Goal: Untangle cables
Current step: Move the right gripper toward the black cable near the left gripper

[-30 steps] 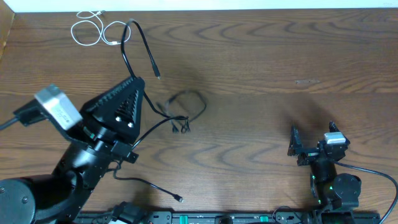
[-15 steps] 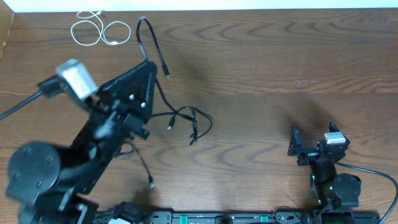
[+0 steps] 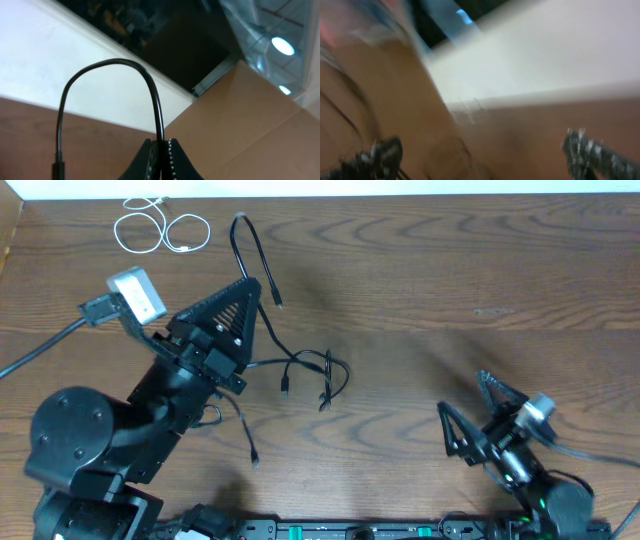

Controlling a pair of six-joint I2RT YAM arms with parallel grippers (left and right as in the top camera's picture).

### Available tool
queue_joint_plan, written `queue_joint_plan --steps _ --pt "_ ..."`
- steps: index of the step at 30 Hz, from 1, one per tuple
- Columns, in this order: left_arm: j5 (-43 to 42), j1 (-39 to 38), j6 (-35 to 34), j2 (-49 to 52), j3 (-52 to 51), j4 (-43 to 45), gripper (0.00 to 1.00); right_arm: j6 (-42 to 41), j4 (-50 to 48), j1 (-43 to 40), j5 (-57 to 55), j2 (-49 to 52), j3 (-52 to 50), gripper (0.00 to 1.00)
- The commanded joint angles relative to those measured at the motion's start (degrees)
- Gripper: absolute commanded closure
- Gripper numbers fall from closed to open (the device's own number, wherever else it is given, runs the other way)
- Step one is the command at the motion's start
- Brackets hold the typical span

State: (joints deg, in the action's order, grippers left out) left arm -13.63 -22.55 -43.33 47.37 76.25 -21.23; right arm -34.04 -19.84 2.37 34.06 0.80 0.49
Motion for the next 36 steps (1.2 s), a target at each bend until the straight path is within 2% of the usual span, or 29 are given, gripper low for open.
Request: queue_joint_plan --steps 1,4,6,9,13,18,23,25,28,32,36 --pt "1.05 0.02 -1.77 -0.17 0.44 -3.13 0.93 -9.27 -7.85 0.33 6.91 -0.42 0.92 0.01" --pt "4.87 0.02 -2.6 0.2 0.44 -7.61 0.93 -8.85 -4.9 0.31 8.9 -0.17 5.92 0.01" --pt "6.97 0.02 -5.92 0.55 0.44 -10.01 0.92 -4.96 1.9 0.28 11.06 0.9 10.01 0.01" --pt "8.76 0.02 -8.66 1.46 0.44 -12.5 0.93 3.5 17.68 0.28 11.54 4.9 17.7 0.01" --pt "9.03 0.02 -10.6 3.13 0.44 -15.17 0.93 10.84 33.0 0.28 11.76 14.75 27.91 0.01" --pt "15.82 0.02 -11.58 6.32 0.44 -20.57 0.92 13.31 48.54 0.31 12.57 30.21 41.03 0.01" --pt "15.39 0.0 -21.94 9.57 0.44 -26.12 0.92 8.9 46.07 0.31 26.86 39.8 45.31 0.01" --pt "13.09 0.0 -22.8 10.47 0.44 -26.71 0.92 6.82 42.47 0.57 31.63 42.62 45.29 0.01" --pt "8.02 0.0 -23.71 11.1 0.44 -26.03 0.92 8.09 40.37 2.54 34.25 46.1 45.29 0.01" --pt "6.27 0.0 -24.9 11.06 0.44 -26.05 0.92 12.09 40.37 9.33 32.54 49.57 45.29 0.28" --pt "3.98 0.0 -24.9 11.04 0.44 -29.27 0.93 12.63 40.22 17.33 24.26 52.04 45.29 0.3"
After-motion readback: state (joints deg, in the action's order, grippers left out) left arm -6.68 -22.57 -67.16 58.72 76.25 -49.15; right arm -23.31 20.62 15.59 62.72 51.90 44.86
